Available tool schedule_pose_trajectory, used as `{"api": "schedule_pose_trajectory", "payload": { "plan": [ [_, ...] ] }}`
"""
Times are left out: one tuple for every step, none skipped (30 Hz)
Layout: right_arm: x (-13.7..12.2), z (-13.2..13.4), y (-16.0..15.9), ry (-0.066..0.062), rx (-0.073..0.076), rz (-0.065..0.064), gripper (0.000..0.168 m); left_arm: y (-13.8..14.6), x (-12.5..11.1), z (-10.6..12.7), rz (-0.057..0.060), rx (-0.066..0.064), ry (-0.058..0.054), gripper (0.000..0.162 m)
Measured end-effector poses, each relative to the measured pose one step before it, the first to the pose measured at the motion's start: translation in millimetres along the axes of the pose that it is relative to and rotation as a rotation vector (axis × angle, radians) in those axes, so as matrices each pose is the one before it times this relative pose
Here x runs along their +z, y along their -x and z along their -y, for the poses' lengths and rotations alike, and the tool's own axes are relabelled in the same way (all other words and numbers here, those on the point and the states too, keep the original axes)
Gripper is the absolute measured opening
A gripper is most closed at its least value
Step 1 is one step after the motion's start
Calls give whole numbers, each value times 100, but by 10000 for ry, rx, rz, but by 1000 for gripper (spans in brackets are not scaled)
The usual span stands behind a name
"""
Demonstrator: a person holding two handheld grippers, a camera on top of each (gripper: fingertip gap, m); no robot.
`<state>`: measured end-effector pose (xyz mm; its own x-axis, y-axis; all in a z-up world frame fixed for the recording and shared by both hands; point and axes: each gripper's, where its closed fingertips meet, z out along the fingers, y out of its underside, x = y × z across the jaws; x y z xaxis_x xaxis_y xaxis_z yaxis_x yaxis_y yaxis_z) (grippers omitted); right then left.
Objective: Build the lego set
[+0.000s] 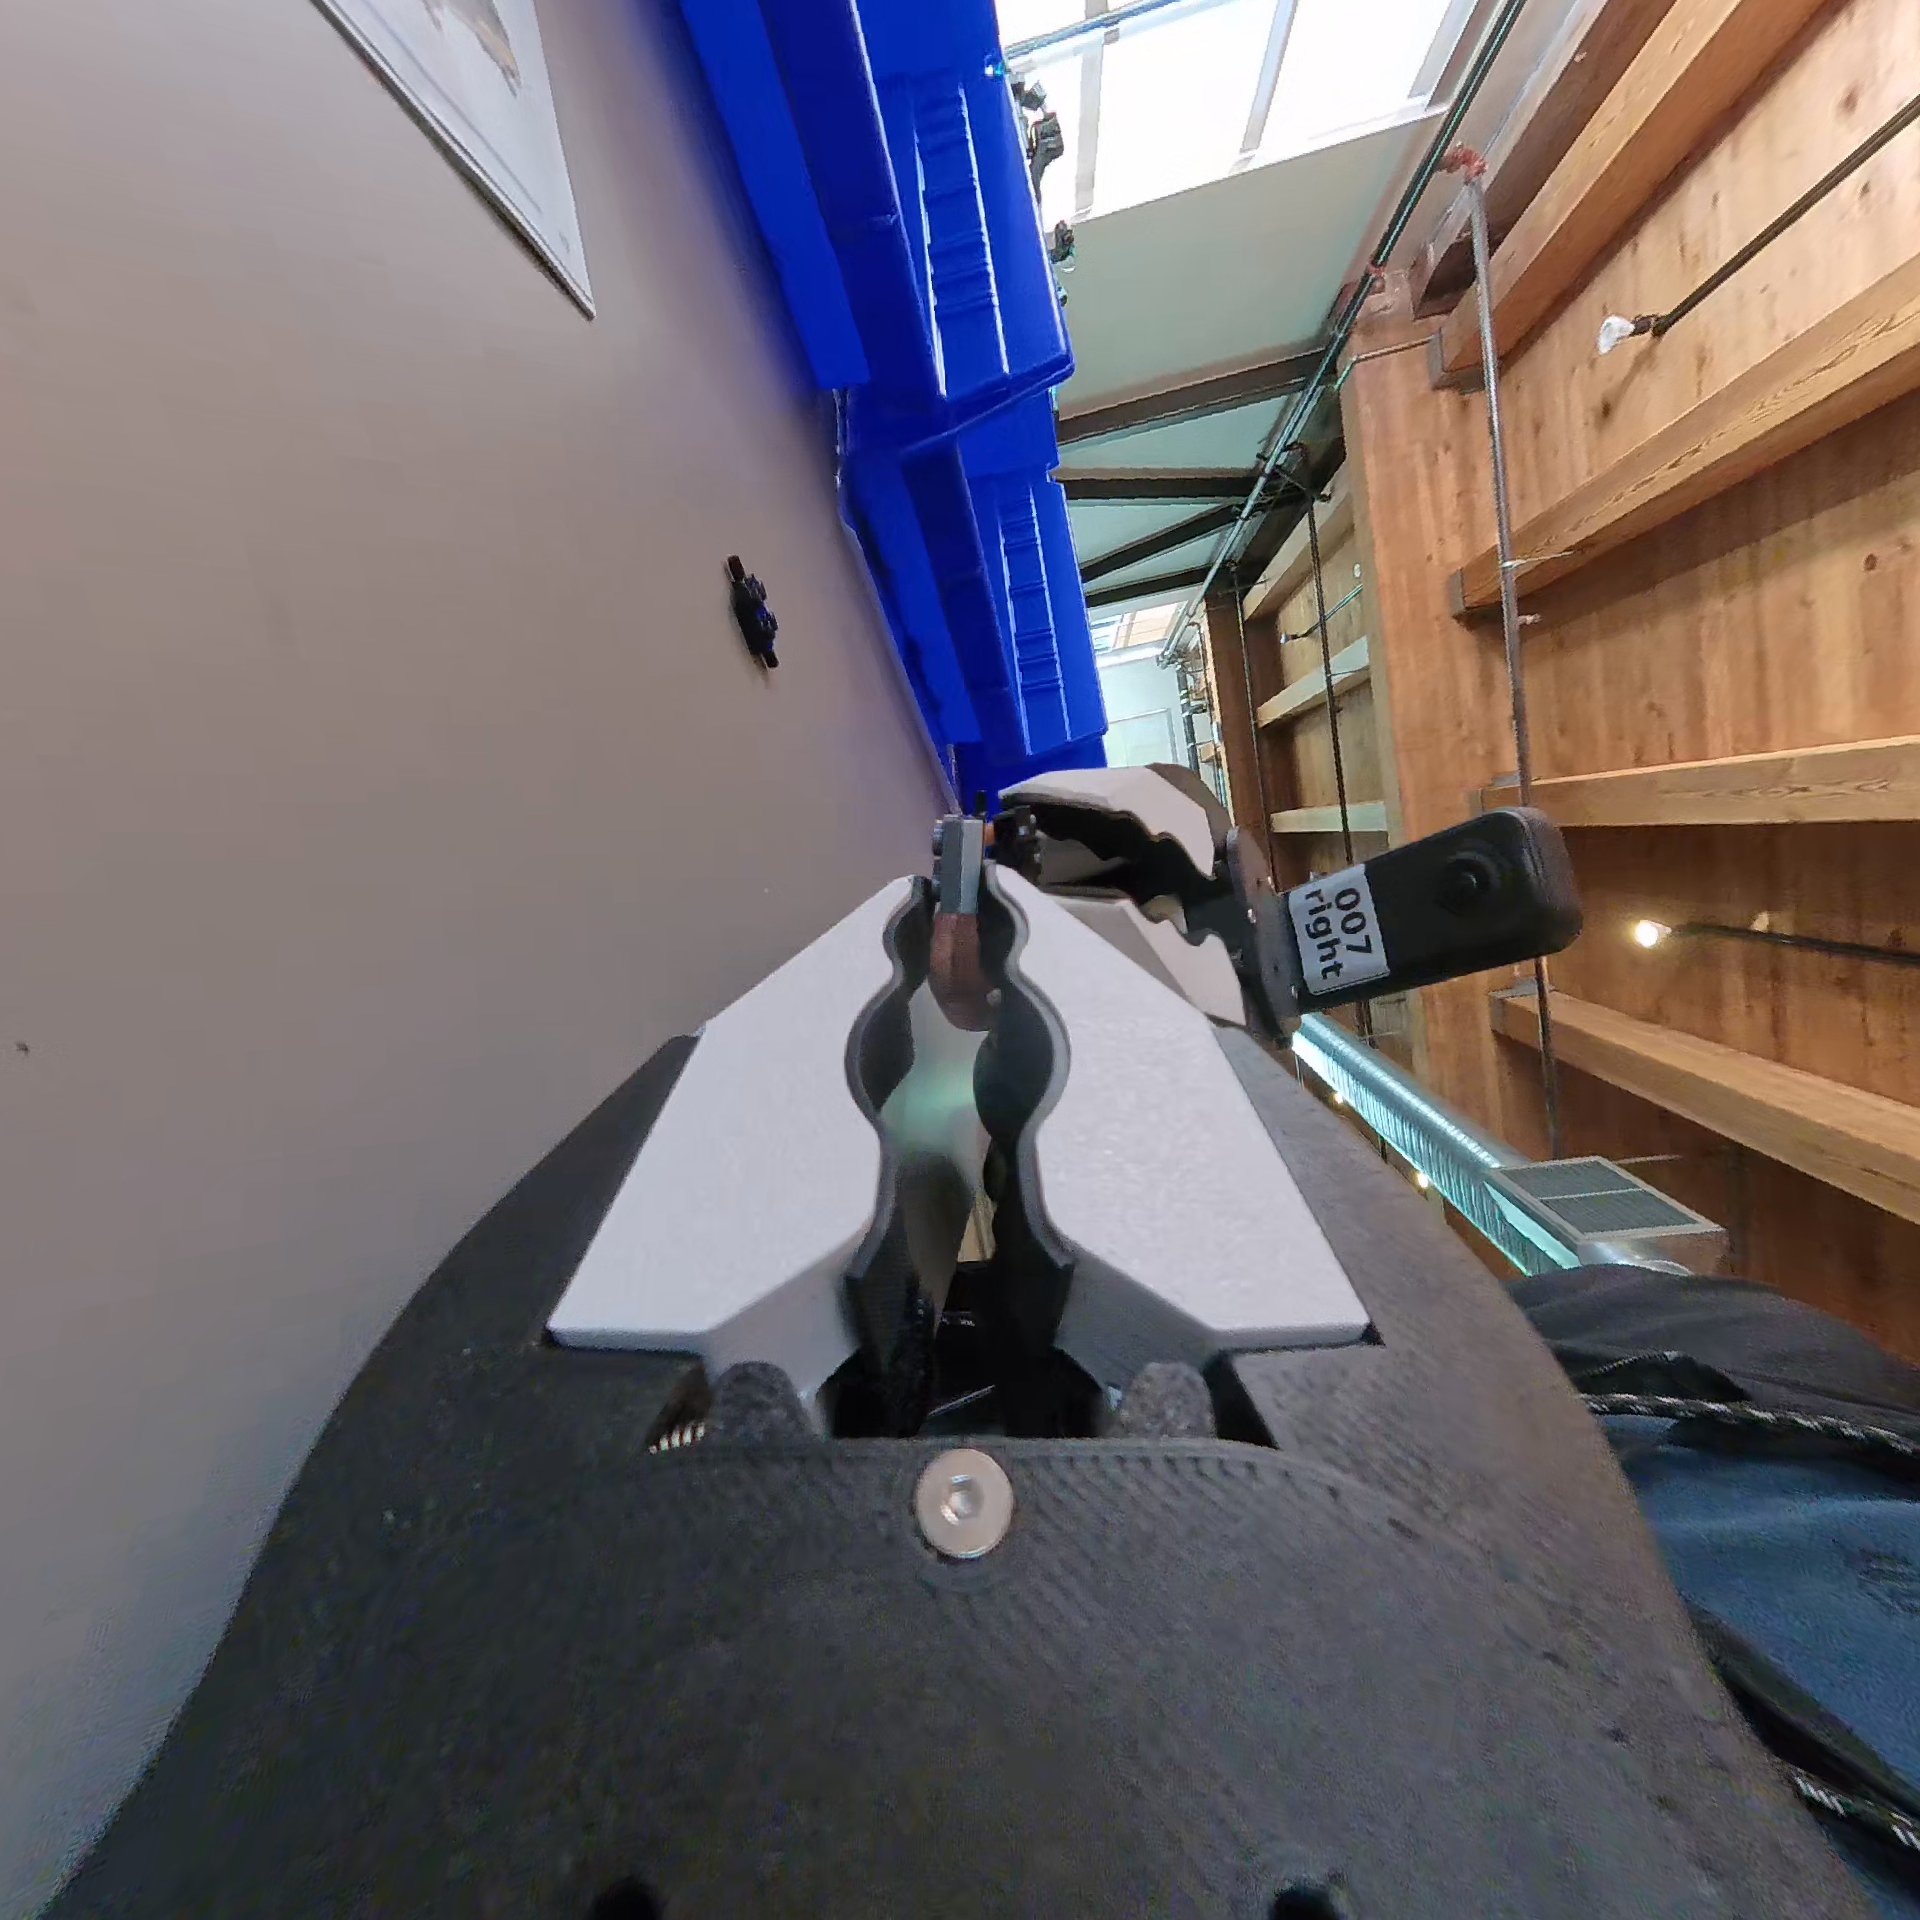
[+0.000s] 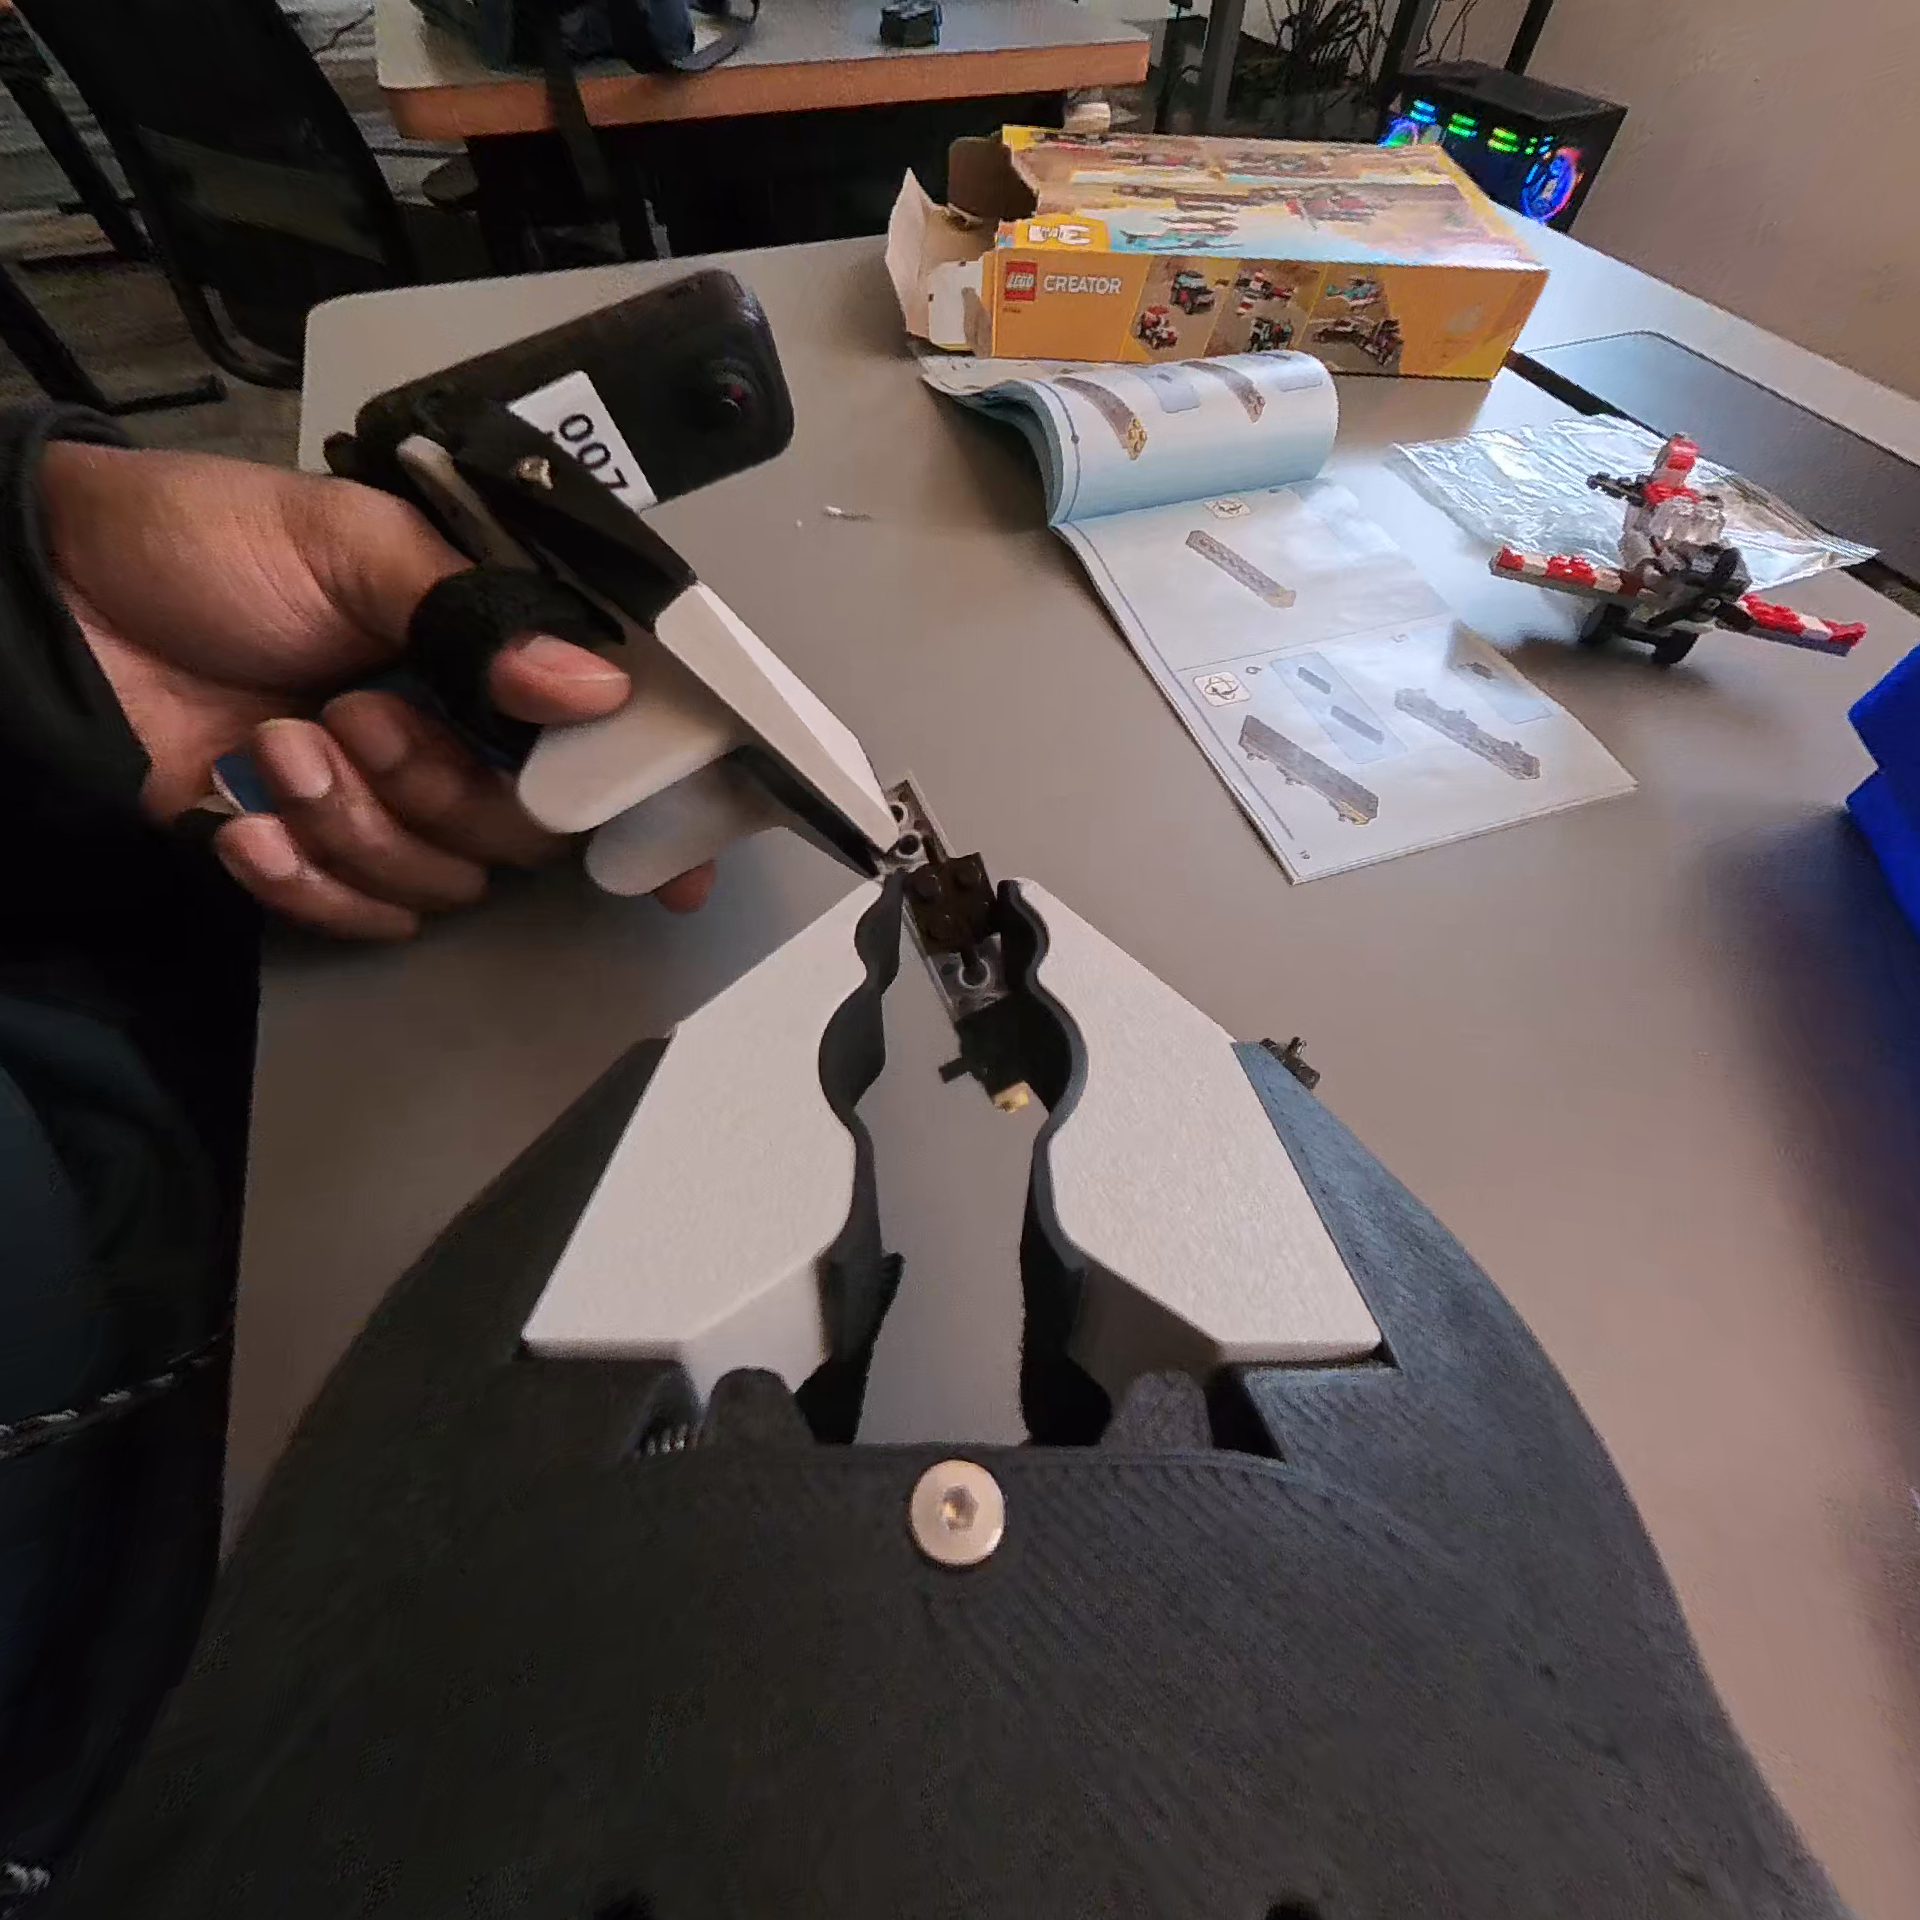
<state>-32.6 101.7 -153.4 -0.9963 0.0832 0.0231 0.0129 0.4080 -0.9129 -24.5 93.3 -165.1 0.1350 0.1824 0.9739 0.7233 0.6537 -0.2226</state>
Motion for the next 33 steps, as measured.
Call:
{"api": "schedule_pose_trajectory", "payload": {
  "plan": [
    [62,-137,53,64,-70,-26,19,-6,-8,-18,-18,-37,-5,7],
    [12,-71,22,33,-47,-27,21,22,-24,11,-8,-39,-13,7],
    [-14,-4,40,0,-17,-5,23,16,-37,28,-17,-63,-24,7],
    [-27,4,16,-15,6,4,24,20,-30,30,-32,-96,-32,7],
    [-38,-6,1,-11,6,0,25,22,-21,15,-40,-119,-24,7],
    [-53,-35,14,1,-28,6,26,19,-8,-8,-46,-121,-12,7],
    [-75,-38,32,7,-76,8,27,9,-7,-27,-41,-110,-15,8],
    [-99,-64,37,13,-124,-6,28,19,-5,-4,-33,-102,-19,8],
    [-127,-99,54,28,-169,0,29,16,-6,-14,-27,-89,-18,7],
    [-143,-145,14,39,-197,-37,29,19,-24,19,-22,-71,-25,7],
    [-160,-148,-3,29,-214,-48,29,23,-24,25,-9,-50,-26,7],
    [-132,-143,26,22,-219,-42,29,31,-20,30,5,-25,-21,7],
    [-107,-98,-10,4,-254,-81,29,25,-24,34,14,-8,-26,7],
    [-97,-32,-13,-13,-334,-122,30,40,-22,39,23,-4,-29,7],
    [-37,-24,38,3,-412,-124,30,33,-5,25,24,-1,-23,7],
    [1,-28,17,18,-481,-163,30,29,-5,3,21,3,-12,7],
    [25,14,55,4,-534,-166,30,26,3,-8,19,3,-4,7],
    [35,82,118,-24,-547,-147,30,30,7,-21,20,8,0,7],
    [39,154,93,-38,-503,-150,30,19,-5,-12,27,21,-4,7],
    [85,166,131,-30,-416,-102,30,34,5,1,32,29,-8,7],
    [120,112,86,6,-313,-86,30,15,-3,-5,26,29,-7,7],
    [172,-18,29,78,-226,-95,30,4,-1,-22,20,28,0,7],
    [207,-139,25,143,-182,-75,30,-2,1,-25,14,30,7,7],
    [217,-163,132,147,-180,-5,30,2,1,-25,16,32,7,7],
    [198,-170,121,141,-166,-8,29,-4,-8,-13,18,34,0,7],
    [190,-201,109,176,-134,-7,26,2,-15,-8,14,33,0,7],
    [157,-156,36,151,-105,-52,23,48,-15,-20,52,26,-1,8],
    [72,-72,-162,96,-29,-152,17,59,-15,10,45,23,-10,8],
    [3,37,-171,27,59,-105,15,-32,-7,4,-8,28,-3,8],
    [-47,119,-29,-41,161,27,15,-53,-6,-7,-15,30,-4,8],
    [-52,158,3,-74,243,79,15,-35,1,17,-16,27,-14,8],
    [-72,172,-42,-88,286,60,15,-66,-9,28,-30,23,-20,8],
    [-66,166,-70,-86,318,40,15,-52,-14,22,-23,16,-22,8]
  ]
}}
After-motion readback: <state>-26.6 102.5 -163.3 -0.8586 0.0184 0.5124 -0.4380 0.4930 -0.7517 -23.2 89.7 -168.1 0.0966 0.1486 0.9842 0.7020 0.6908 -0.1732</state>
